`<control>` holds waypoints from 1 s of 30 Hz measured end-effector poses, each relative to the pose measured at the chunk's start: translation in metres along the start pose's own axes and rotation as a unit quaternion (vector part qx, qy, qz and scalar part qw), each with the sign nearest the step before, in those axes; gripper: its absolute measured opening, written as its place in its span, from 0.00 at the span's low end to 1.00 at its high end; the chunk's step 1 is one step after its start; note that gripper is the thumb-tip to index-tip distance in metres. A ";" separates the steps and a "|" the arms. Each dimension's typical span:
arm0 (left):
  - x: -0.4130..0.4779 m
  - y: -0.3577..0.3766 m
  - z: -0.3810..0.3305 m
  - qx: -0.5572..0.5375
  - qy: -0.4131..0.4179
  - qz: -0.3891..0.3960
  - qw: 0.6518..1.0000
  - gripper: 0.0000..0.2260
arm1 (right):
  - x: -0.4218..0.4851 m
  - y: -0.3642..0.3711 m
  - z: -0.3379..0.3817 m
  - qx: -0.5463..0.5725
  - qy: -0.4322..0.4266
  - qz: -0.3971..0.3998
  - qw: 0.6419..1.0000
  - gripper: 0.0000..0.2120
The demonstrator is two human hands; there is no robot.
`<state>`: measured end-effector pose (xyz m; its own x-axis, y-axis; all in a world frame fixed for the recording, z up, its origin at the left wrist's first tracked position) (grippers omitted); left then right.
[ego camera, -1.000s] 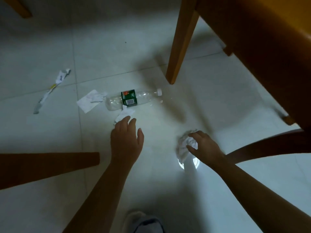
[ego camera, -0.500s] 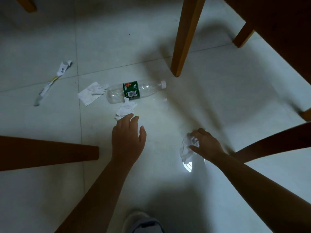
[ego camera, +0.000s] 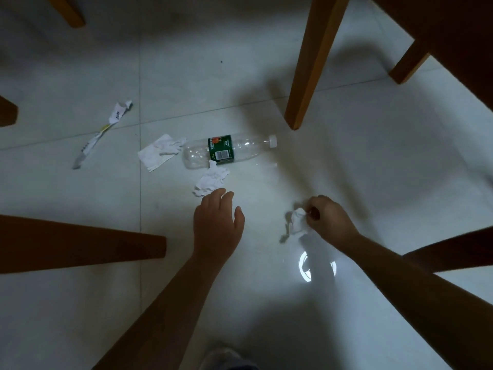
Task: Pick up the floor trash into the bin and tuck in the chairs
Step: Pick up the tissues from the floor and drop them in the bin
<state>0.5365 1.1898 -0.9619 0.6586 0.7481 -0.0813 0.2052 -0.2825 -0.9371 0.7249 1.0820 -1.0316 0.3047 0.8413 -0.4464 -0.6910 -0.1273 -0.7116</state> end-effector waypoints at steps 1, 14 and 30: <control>0.003 0.003 0.004 0.005 -0.001 0.000 1.000 0.17 | 0.006 -0.010 0.008 0.006 -0.012 -0.015 1.000 0.04; 0.056 0.028 0.073 0.011 -0.094 0.019 0.995 0.18 | 0.037 -0.066 0.073 0.048 -0.108 -0.121 0.986 0.04; 0.031 0.056 0.085 -0.138 -0.169 -0.009 0.976 0.11 | 0.025 -0.048 0.062 0.092 -0.101 -0.105 0.985 0.04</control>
<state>0.5073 1.2485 -1.0456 0.3867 0.8964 -0.2167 0.4328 -0.3839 -0.8156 0.7252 1.1420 -0.9745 0.3303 0.9286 -0.1691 -0.7394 0.1432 -0.6578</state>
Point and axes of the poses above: each hand's wrist, its own x-axis towards the middle knuckle, its own y-axis out of the palm, z = x × y, the point moved 10 cm from there along x, towards the middle knuckle, and after that the axes turned 12 degrees about z, right-handed, at the moved point
